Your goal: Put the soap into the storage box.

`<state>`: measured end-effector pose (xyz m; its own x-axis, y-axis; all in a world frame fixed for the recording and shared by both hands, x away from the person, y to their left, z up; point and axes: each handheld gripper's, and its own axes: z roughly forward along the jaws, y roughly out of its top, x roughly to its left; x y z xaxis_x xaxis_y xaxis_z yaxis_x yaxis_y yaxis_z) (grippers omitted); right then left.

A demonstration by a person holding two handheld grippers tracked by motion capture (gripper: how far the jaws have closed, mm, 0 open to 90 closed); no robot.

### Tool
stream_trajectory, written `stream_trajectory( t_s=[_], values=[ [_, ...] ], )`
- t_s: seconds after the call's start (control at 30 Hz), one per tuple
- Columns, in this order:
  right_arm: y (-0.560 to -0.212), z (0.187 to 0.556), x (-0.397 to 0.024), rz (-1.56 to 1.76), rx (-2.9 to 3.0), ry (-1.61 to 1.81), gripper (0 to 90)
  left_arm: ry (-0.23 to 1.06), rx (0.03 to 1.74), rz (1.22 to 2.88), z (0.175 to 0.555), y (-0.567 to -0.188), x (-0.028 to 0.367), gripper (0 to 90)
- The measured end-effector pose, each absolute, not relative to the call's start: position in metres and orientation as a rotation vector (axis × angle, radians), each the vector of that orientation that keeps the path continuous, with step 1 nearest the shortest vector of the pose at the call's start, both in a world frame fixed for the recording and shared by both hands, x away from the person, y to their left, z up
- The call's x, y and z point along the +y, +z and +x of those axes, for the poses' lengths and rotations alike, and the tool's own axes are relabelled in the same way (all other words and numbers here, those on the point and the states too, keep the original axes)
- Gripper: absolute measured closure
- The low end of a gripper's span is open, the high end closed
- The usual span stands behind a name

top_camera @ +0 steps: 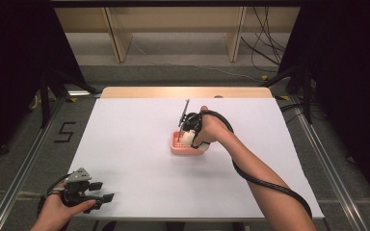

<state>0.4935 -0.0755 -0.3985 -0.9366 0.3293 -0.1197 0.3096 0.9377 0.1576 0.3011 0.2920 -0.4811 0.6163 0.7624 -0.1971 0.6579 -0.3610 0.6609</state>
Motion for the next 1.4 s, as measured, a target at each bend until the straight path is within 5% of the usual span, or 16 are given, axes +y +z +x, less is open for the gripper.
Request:
stream_trajectory(
  t_s=[1.4],
  values=[
    [-0.404, 0.506, -0.064, 0.489, 2.948, 0.215, 50.5, 0.184, 1.130, 2.102, 0.301, -0.482, 0.292, 30.6]
  ],
)
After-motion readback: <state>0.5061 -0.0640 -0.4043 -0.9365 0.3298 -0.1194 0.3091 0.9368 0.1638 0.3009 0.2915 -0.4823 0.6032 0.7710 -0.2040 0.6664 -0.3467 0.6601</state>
